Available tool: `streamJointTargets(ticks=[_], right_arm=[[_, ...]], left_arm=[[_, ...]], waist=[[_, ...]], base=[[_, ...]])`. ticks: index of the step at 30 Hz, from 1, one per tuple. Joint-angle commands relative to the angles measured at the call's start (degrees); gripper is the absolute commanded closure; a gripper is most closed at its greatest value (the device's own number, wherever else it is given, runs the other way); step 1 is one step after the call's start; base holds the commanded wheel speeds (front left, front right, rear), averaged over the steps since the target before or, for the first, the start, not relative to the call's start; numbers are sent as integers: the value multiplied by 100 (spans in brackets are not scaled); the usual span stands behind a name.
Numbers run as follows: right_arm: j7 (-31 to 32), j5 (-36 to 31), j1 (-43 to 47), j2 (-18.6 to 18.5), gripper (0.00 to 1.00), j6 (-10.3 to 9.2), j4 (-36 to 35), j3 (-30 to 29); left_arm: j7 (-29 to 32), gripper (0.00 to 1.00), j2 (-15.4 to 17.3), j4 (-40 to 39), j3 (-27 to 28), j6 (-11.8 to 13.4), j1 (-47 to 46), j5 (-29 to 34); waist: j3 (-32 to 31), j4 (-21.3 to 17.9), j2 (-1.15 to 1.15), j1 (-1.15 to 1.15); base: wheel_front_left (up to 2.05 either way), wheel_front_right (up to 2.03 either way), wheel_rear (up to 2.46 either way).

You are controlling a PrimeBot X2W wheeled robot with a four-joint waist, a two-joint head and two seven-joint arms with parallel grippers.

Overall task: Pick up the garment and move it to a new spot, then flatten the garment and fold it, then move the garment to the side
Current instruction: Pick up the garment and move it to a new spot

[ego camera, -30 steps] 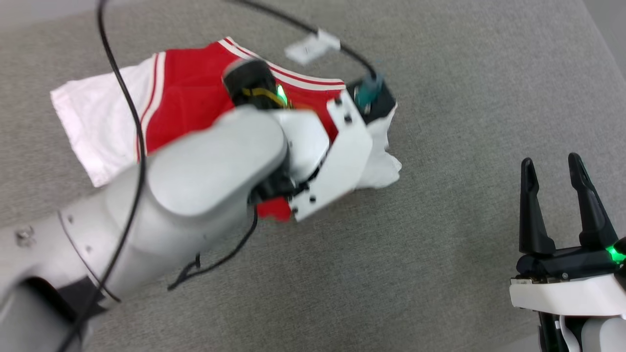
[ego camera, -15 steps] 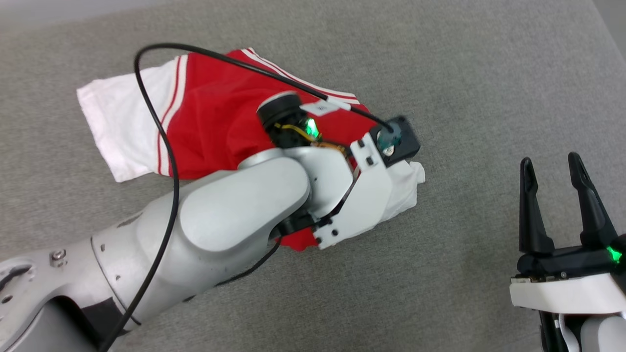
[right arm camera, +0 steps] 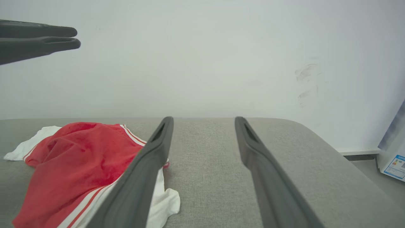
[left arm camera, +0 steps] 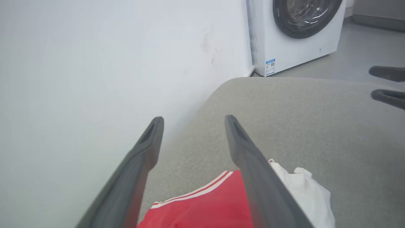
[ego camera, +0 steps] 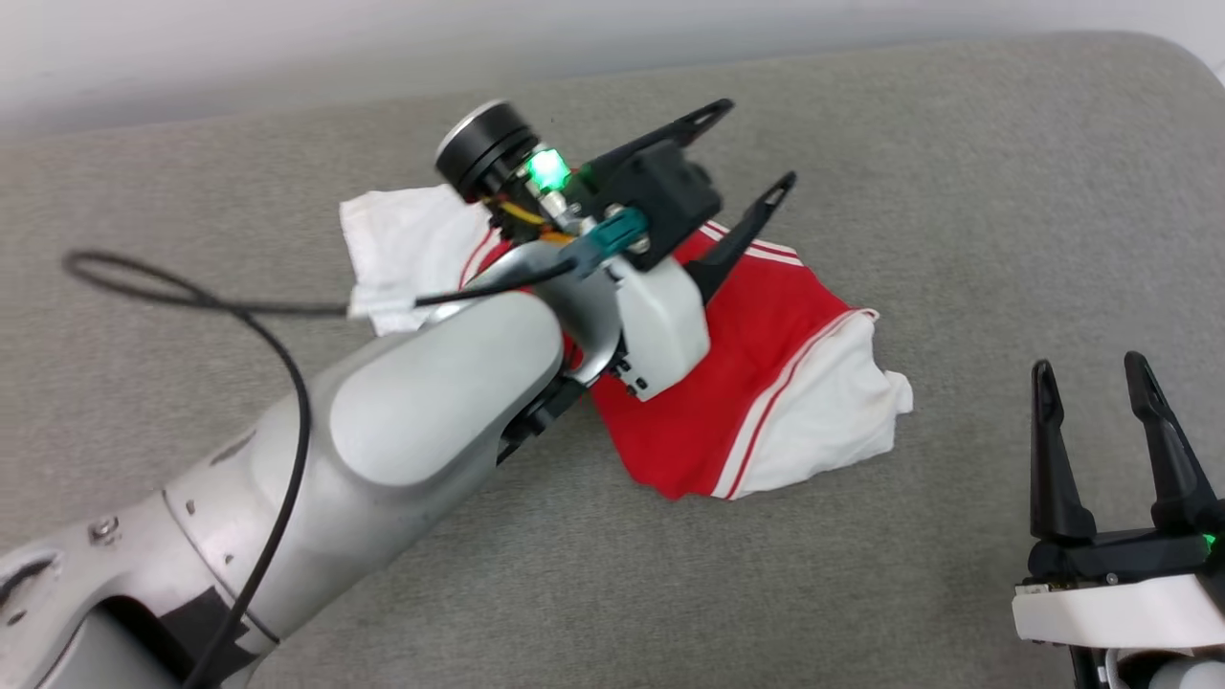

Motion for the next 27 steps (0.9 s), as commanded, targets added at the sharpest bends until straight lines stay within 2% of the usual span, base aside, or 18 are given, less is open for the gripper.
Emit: streamJointTargets(ticks=[1, 6, 11, 14, 17, 19, 27], right_arm=[[-14, -47, 60, 5, 0, -4, 7, -32], [-14, -76, 147, 5, 0, -4, 32, -119], [-14, -101, 232, 5, 0, -4, 63, -155], [-14, -116, 313, 5, 0, -4, 80, -177], [-14, -133, 353, 5, 0, -4, 88, -207], [-13, -152, 417, 5, 0, -4, 105, -231], [-14, -79, 573, 5, 0, -4, 188, -246]], left_arm=[[-279, 0, 44, 48, 100, 208, 197, 53], [-1042, 0, 193, 123, 504, 1050, 876, 106], [-1215, 0, 376, -127, 1147, 1807, 1711, 227], [-1217, 0, 476, -485, 1654, 2158, 2337, 498], [-1211, 0, 522, -845, 2185, 2375, 2998, 785], [-1212, 0, 516, -1062, 2465, 2415, 3454, 940], [-1213, 0, 210, -1547, 3599, 2305, 4951, 1591]], waist=[[-151, 206, 0, 0], [-258, 403, 0, 0], [-381, 531, 0, 0], [-458, 595, 0, 0], [-539, 659, 0, 0], [-596, 702, 0, 0], [-849, 851, 0, 0]], base=[[0, 0, 0], [0, 0, 0], [0, 0, 0], [0, 0, 0], [0, 0, 0], [0, 0, 0], [0, 0, 0]])
